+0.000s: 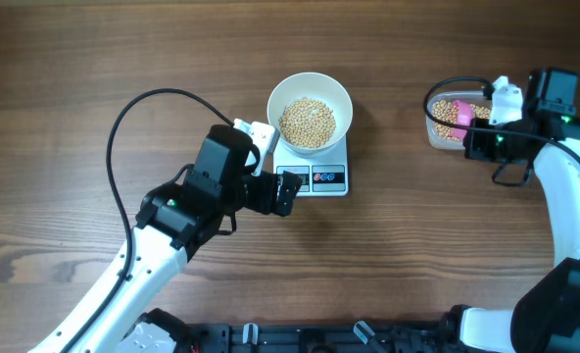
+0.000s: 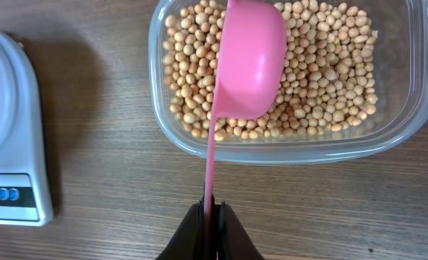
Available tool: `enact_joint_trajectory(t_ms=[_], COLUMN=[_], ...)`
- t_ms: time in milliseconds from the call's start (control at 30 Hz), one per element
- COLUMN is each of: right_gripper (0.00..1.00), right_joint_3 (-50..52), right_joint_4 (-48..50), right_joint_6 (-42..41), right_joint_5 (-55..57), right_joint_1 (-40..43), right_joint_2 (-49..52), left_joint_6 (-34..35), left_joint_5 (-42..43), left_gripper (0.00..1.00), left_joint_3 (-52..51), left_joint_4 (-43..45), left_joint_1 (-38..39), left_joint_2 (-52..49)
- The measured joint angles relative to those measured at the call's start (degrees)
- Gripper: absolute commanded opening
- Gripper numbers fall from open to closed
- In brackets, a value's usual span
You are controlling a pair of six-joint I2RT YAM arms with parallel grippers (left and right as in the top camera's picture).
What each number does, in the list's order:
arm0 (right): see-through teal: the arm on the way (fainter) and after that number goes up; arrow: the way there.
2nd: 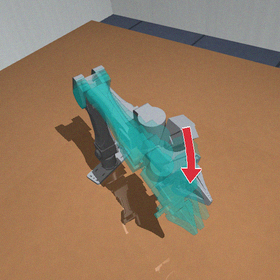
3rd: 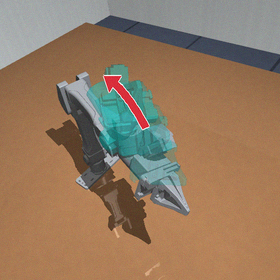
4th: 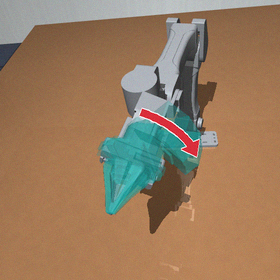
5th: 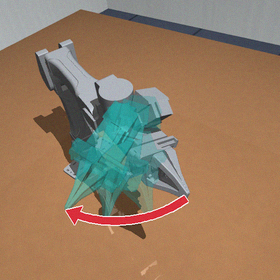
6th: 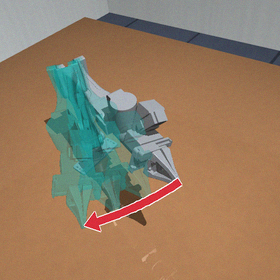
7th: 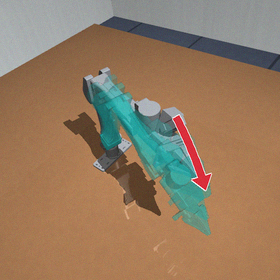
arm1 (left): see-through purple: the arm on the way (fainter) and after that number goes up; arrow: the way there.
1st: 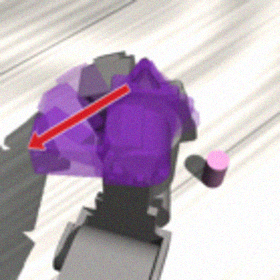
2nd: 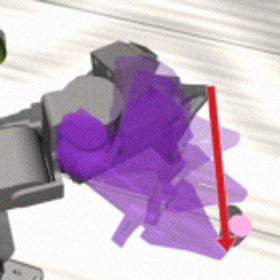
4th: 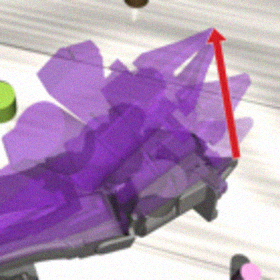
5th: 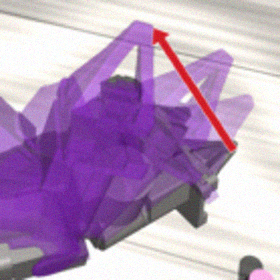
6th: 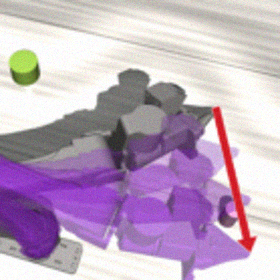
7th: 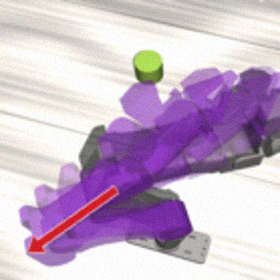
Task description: Scoop item into bowl and weigh 150g on scale
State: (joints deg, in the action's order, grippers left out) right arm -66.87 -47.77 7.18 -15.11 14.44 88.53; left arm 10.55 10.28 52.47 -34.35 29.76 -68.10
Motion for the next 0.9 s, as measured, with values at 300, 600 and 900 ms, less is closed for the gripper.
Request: enact_joint_trajectory(t_ms=[300,600,900], right_gripper=[0.04,0.04,0.04], right_joint_3=[0.0,0.0,0.0], right_joint_4=[-0.02,-1.33,-1.86], right_joint_6=[0.0,0.0,0.0], right_joint_5=[-5.73,-7.32,-13.07], right_joint_1=[3.21,3.48,7.17], right_joint_2=[0.04,3.17,4.07], left_joint_6=[0.0,0.0,0.0], left_joint_5=[0.0,0.0,-0.02], left_gripper=[1.0,1.0,1.0], left_joint_3=[-0.02,0.0,0.0], left_joint_4=[-0.02,0.0,0.0], left_joint_1=[0.0,0.0,0.0], left_joint_2=[0.0,0.0,0.0])
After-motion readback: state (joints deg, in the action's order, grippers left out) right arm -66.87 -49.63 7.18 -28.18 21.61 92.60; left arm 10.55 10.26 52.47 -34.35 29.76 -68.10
